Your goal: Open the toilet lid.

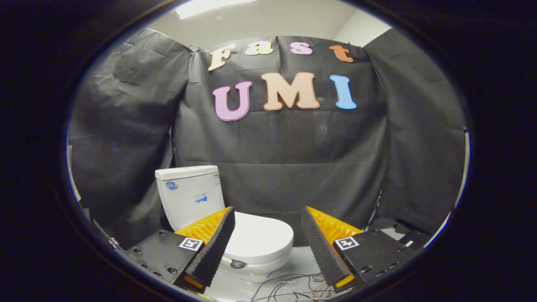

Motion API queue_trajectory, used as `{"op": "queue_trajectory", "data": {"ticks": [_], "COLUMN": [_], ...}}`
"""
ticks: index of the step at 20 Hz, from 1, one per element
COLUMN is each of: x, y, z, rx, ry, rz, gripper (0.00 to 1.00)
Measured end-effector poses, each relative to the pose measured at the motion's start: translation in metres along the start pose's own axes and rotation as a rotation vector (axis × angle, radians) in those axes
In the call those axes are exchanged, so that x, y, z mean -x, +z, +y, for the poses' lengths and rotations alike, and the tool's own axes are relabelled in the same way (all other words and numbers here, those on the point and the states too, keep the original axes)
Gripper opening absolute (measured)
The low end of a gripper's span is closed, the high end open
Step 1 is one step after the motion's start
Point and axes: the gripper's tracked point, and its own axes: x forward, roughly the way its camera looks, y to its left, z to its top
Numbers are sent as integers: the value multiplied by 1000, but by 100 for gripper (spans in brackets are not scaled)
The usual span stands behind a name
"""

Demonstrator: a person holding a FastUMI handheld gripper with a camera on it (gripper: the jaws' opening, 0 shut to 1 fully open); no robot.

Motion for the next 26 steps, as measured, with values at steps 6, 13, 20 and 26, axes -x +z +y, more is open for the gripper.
{"op": "queue_trajectory", "data": {"ticks": [6,13,20,26], "x": [0,-7,-67,-117], "y": [0,-2,0,1], "z": [0,0,13,44], "rx": [0,-7,2,-157], "ry": [1,0,40,30], "rz": [0,-1,11,-80], "gripper": [98,98,98,97]}}
